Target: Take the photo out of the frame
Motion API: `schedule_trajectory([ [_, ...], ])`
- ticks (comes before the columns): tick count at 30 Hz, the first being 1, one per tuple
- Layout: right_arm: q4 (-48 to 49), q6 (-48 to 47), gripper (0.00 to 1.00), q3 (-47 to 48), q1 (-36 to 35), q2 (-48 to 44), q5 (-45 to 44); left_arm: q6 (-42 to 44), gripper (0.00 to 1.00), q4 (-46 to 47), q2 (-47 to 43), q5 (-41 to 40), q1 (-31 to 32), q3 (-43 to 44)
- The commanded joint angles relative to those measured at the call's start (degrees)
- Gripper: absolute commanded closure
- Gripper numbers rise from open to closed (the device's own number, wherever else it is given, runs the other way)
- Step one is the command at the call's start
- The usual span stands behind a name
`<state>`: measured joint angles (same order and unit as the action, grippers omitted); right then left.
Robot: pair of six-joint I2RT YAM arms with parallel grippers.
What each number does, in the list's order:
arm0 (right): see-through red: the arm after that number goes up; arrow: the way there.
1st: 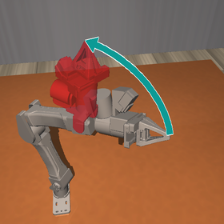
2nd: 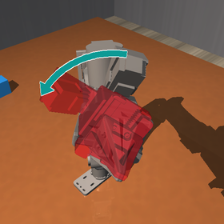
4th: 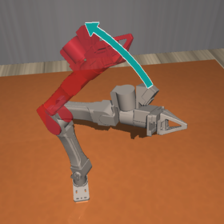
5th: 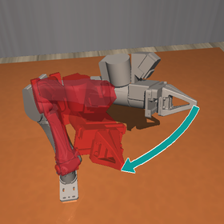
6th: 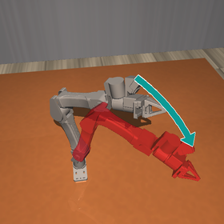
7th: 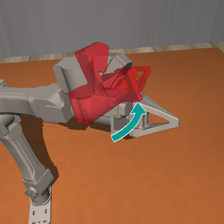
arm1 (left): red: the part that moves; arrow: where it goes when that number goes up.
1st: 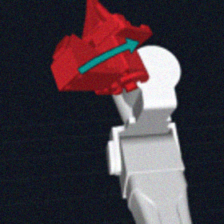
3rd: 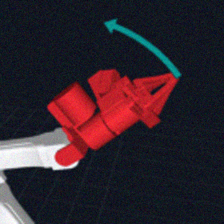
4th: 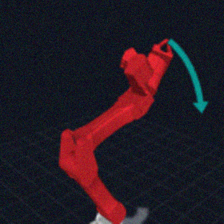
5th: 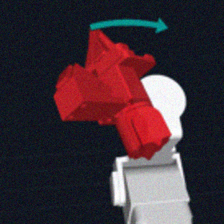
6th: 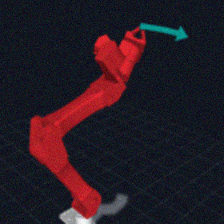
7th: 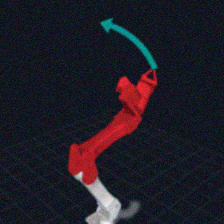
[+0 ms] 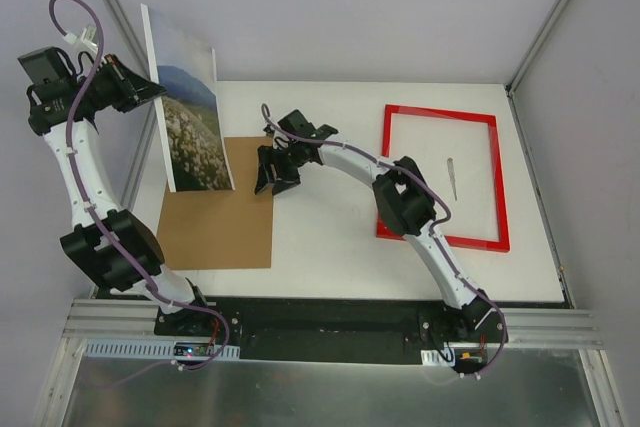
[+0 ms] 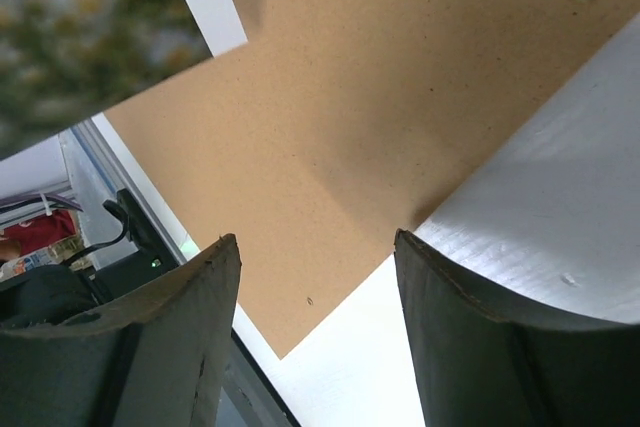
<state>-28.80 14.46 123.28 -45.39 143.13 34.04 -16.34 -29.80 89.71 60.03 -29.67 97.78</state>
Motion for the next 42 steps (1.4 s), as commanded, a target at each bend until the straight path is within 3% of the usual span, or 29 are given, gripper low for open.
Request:
schedule_trajectory([
  [1, -0.6, -1.2, 0.35, -0.1, 3.4, -5.7, 4.9, -2.2, 1.00, 1.1, -1.6, 3.9, 0.4, 0.3],
  [11, -3.5, -11.8, 0.35, -14.9, 16.6, -23.1, 12.5, -6.2, 1.00, 1.7, 4.2, 1.2, 11.9, 2.8],
  [14, -4.4, -14.1, 0.34, -18.3, 19.9, -27.5, 13.9, -11.6, 1.00, 3.0, 7.0, 3.1, 15.9, 7.1],
  [18, -5.3, -16.1, 0.34, -21.3, 24.6, -32.0, 15.0, -23.2, 1.00, 14.0, 7.2, 7.4, 18.3, 6.2],
  [21, -5.5, -16.7, 0.34, -23.5, 28.3, -34.8, 14.9, -25.3, 1.00, 17.5, 7.5, 6.7, 18.4, 3.0],
  [30, -6.3, -19.9, 0.33, -27.8, 36.9, -40.7, 11.6, -14.2, 1.00, 17.5, 16.0, -5.5, 20.3, -20.2],
  [42, -6.5, -22.4, 0.30, -27.7, 38.5, -42.6, 10.8, -13.7, 1.00, 23.3, 20.8, -15.2, 27.4, -32.2],
])
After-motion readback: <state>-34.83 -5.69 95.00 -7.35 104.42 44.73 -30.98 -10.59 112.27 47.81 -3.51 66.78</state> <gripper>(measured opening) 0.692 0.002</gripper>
